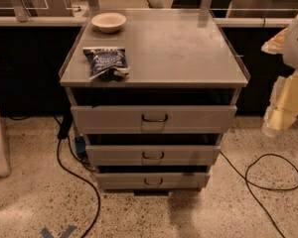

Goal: Open bottom drawer

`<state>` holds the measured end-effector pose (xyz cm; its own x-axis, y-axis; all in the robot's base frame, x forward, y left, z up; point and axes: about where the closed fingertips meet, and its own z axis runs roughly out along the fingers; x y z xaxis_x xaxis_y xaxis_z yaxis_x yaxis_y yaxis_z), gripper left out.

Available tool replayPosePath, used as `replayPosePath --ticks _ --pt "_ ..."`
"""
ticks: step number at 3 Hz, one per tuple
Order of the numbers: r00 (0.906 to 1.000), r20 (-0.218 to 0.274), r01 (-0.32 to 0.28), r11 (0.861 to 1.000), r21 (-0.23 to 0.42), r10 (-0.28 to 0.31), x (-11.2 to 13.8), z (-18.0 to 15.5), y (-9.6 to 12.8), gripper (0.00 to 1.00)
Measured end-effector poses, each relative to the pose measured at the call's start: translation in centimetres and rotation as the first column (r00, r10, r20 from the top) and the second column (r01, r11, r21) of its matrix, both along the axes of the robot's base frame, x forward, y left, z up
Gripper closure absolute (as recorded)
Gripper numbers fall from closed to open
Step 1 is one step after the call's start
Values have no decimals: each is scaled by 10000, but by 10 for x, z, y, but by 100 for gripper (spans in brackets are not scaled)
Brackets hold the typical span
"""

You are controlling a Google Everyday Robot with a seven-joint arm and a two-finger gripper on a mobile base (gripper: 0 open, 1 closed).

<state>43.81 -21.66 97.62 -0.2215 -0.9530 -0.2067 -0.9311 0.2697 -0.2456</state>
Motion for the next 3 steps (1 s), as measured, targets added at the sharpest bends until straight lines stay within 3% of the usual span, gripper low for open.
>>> replayPosePath --ticks 1,2,3 --pt "9995 -182 269 9992 308 -264 -11 -25 -7 0" --pt "9995 -167 272 9991 315 -267 -11 -25 -7 0" --pt "9994 -331 71 9975 696 -48 -21 -62 -1 0"
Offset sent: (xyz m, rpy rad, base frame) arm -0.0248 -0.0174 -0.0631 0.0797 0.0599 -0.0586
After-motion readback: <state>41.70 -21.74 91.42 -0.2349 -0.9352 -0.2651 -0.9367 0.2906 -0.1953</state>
